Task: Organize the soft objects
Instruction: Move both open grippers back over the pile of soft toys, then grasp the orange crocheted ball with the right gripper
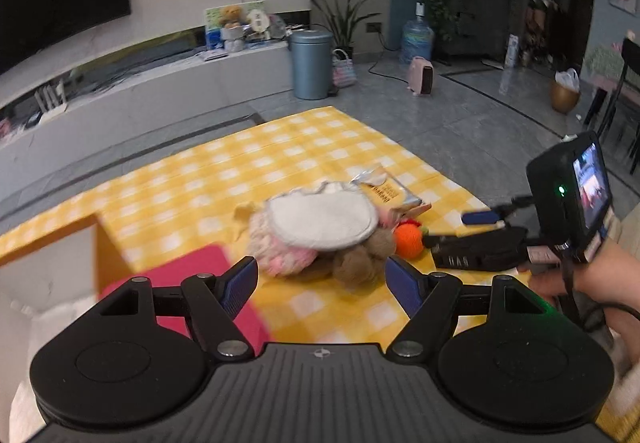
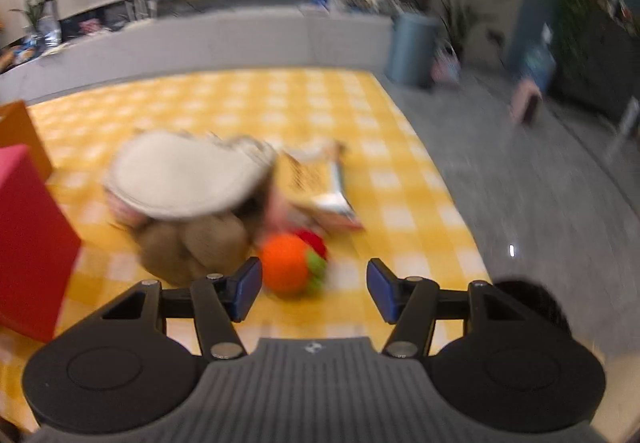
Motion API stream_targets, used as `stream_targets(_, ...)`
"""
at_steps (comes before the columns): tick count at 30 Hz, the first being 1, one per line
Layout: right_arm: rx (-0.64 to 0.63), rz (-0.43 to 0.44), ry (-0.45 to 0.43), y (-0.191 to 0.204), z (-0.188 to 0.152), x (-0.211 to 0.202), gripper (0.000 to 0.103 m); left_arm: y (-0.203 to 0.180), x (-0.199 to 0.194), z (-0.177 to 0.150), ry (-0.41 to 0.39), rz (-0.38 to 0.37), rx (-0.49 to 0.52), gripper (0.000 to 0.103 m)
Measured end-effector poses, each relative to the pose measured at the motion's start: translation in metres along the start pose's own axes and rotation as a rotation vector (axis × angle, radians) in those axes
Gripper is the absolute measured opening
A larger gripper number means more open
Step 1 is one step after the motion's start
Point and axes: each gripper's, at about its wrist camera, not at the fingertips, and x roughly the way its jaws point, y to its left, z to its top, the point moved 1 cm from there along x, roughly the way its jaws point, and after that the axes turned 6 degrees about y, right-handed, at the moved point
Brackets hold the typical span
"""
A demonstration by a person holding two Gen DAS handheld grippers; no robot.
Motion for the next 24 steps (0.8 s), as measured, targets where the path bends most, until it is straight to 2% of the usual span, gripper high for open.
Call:
stream_targets(3, 0.053, 0.02, 0.037, -0.008, -0.007, 0.011, 0.062, -0.012, 0.025, 0.012, 0.013, 0.006, 0.017, 0.086)
stream_targets(6, 0.063, 0.036, 0.053, -0.011, -0.007, 0.015, 0.063, -0.018, 0.041, 0.016, 0.086, -0.001, 0.067, 0.086)
stream_targets(9, 0.065, 0.083, 0.056, -0.009, -0.007, 0.016, 0.071, -0.019, 0.049, 0.015, 0.081, 0.032, 0.076, 0.086)
stream_targets(13, 0.092, 0.078, 0.082, -0.006, -0.004, 0.023, 0.073, -0.013, 0.066, 0.012, 0.178, 0.027, 0.06, 0.087)
stream_targets(17, 0.08, 0.076, 0.037, -0.001, -0.003, 0.025, 0.073, -0.011, 0.072, 0.005, 0.184, 0.046, 0.065, 0.087)
stream_targets(18, 0.093, 0.078, 0.025, -0.001, -0.003, 0.028, 0.076, -0.011, 0.073, 0.004, 0.189, 0.053, 0.064, 0.087)
stream_targets(19, 0.104, 0.07, 0.018, -0.001, -0.003, 0.031, 0.083, -0.01, 0.073, 0.005, 0.196, 0.057, 0.063, 0.087)
stream_targets(20, 0.109, 0.061, 0.01, 0.0, -0.003, 0.035, 0.085, -0.009, 0.073, 0.005, 0.201, 0.059, 0.058, 0.087)
stream_targets(24, 0.098, 0.067, 0.02, 0.002, -0.006, 0.05, 0.085, -0.003, 0.066, 0.008, 0.208, 0.043, 0.045, 0.087)
